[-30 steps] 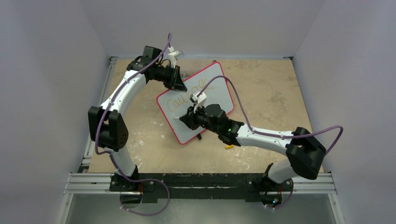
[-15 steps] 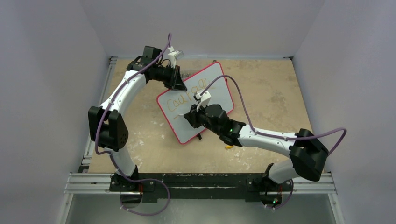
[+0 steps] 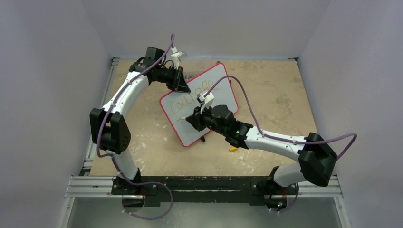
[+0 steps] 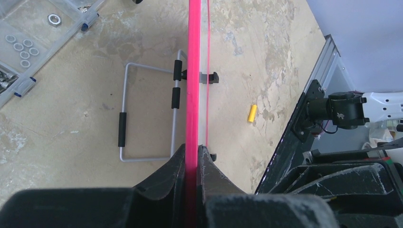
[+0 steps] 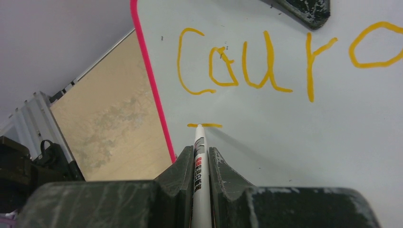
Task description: Write a sentence on the whiteboard
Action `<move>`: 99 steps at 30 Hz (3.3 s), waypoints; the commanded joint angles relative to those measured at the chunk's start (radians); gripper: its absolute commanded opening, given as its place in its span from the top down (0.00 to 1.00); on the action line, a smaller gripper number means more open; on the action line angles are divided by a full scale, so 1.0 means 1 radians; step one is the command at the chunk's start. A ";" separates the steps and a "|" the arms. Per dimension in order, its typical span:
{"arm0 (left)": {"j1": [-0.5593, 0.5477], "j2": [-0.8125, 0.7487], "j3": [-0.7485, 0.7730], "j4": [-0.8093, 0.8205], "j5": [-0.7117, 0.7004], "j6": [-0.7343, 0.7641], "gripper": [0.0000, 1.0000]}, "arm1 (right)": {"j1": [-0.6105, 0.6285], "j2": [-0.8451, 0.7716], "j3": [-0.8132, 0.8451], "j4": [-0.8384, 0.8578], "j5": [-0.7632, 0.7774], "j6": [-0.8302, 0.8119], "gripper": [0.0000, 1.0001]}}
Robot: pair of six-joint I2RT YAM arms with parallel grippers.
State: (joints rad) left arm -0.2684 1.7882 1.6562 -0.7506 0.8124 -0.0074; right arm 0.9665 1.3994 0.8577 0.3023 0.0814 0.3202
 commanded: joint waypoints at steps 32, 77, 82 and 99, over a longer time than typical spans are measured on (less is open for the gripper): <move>-0.008 0.002 -0.015 -0.050 -0.052 0.033 1.00 | -0.002 0.054 0.038 -0.021 0.040 -0.003 1.00; -0.008 -0.005 -0.016 -0.051 -0.050 0.030 1.00 | -0.002 -0.014 0.057 -0.131 0.165 0.014 1.00; -0.008 -0.006 -0.015 -0.050 -0.051 0.029 1.00 | -0.002 -0.051 0.035 -0.113 0.151 0.024 1.00; -0.009 -0.012 -0.017 -0.050 -0.044 0.029 1.00 | -0.018 -0.006 0.108 -0.111 0.213 0.016 1.00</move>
State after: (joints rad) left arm -0.2684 1.7882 1.6562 -0.7506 0.8181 -0.0078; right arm 0.9558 1.3838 0.9108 0.1699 0.2642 0.3466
